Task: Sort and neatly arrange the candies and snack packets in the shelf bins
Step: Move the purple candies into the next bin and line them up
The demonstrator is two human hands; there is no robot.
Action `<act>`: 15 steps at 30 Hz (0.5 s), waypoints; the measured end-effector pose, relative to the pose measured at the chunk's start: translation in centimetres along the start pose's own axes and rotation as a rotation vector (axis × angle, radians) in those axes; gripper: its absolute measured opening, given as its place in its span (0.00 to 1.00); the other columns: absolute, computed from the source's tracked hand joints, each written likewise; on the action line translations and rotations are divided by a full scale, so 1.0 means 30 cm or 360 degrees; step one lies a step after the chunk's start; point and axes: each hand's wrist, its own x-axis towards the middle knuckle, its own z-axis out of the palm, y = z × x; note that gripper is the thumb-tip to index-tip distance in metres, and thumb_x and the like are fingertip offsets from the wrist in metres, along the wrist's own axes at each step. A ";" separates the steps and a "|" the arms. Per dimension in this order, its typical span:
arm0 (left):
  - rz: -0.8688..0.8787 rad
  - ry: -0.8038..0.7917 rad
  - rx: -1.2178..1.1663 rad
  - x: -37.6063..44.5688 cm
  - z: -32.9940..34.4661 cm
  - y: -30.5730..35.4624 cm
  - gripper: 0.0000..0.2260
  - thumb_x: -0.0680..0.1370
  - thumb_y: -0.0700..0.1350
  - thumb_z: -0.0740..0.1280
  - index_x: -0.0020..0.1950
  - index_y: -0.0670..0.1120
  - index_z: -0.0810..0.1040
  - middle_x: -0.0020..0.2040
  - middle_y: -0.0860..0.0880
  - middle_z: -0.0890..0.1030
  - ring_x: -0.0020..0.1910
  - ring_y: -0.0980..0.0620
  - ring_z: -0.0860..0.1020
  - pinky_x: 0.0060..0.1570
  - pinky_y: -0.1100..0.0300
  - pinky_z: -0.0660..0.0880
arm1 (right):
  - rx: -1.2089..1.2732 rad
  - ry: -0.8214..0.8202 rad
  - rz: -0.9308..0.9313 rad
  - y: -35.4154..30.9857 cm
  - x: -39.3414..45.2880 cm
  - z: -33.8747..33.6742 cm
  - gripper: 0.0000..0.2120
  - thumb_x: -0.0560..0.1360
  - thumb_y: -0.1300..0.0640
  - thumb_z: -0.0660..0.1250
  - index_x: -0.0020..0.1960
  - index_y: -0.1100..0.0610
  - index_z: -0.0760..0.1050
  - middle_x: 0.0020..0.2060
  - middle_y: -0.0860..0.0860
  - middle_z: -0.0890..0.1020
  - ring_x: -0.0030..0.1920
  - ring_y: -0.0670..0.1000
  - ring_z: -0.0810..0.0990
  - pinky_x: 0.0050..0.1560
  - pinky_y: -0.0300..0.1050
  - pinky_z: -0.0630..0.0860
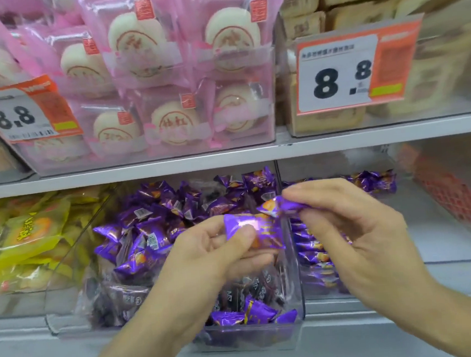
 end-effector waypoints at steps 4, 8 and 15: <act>-0.0036 -0.0056 -0.0304 0.024 0.057 -0.005 0.19 0.75 0.48 0.70 0.58 0.34 0.80 0.54 0.36 0.83 0.53 0.37 0.83 0.54 0.49 0.81 | -0.0215 -0.0157 -0.0126 0.035 -0.008 -0.015 0.19 0.73 0.60 0.72 0.63 0.47 0.80 0.58 0.47 0.77 0.61 0.48 0.78 0.59 0.37 0.73; 0.0067 -0.0117 -0.0150 0.033 0.073 -0.030 0.19 0.74 0.46 0.70 0.60 0.36 0.79 0.54 0.37 0.84 0.53 0.42 0.84 0.55 0.55 0.80 | -0.0260 -0.0316 -0.0119 0.027 -0.031 -0.046 0.23 0.71 0.59 0.74 0.64 0.47 0.79 0.60 0.49 0.74 0.60 0.46 0.77 0.59 0.31 0.69; 0.0178 -0.0177 0.0247 0.040 0.061 -0.030 0.10 0.78 0.38 0.65 0.59 0.39 0.80 0.51 0.41 0.86 0.52 0.43 0.84 0.50 0.58 0.80 | 0.0135 -0.0062 0.0355 0.034 -0.017 -0.086 0.22 0.68 0.44 0.71 0.61 0.40 0.76 0.53 0.43 0.76 0.52 0.52 0.78 0.46 0.45 0.79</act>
